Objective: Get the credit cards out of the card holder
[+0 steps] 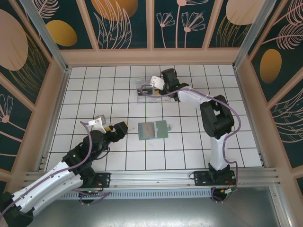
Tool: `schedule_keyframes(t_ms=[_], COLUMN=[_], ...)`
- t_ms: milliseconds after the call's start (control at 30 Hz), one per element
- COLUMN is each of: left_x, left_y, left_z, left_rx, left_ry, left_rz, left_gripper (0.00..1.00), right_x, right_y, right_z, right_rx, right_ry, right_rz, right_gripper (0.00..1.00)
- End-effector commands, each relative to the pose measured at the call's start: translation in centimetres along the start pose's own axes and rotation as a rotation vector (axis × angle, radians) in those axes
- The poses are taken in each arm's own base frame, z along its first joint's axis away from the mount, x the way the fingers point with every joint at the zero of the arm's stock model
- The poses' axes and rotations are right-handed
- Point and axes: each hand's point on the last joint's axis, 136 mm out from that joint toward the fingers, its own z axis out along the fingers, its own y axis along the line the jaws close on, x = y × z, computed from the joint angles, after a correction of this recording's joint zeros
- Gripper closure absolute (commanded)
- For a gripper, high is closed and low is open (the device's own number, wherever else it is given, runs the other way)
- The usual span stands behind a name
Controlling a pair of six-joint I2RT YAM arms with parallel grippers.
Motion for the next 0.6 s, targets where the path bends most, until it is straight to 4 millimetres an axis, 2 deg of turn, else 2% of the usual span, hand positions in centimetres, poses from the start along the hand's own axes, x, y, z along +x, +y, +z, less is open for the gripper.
schedule_keyframes(t_ms=[0, 200, 367, 500, 567], left_x=[0.5, 0.8, 1.5, 2.7, 3.4], left_y=[0.9, 1.0, 1.1, 1.1, 1.0], left_z=[0.2, 0.5, 1.1, 2.0, 2.6], left_rx=[-0.03, -0.028, -0.031, -0.029, -0.03], left_ry=[0.005, 0.014, 0.036, 0.084, 0.115], left_rz=[0.002, 0.001, -0.001, -0.004, -0.006], left_gripper=[0.01, 0.02, 0.01, 0.04, 0.09], right_x=[-0.4, -0.9, -1.6, -2.1, -2.5], right_y=[-1.3, -1.2, -0.9, -0.4, 0.8], right_z=[-0.2, -3.5, -7.7, -11.5, -13.2], right_rx=[0.04, 0.025, 0.02, -0.054, -0.147], right_ry=[-0.013, -0.073, -0.149, -0.23, -0.257], right_rz=[0.053, 0.175, 0.356, 0.672, 0.819], right_gripper=[0.52, 0.52, 0.52, 0.5, 0.5])
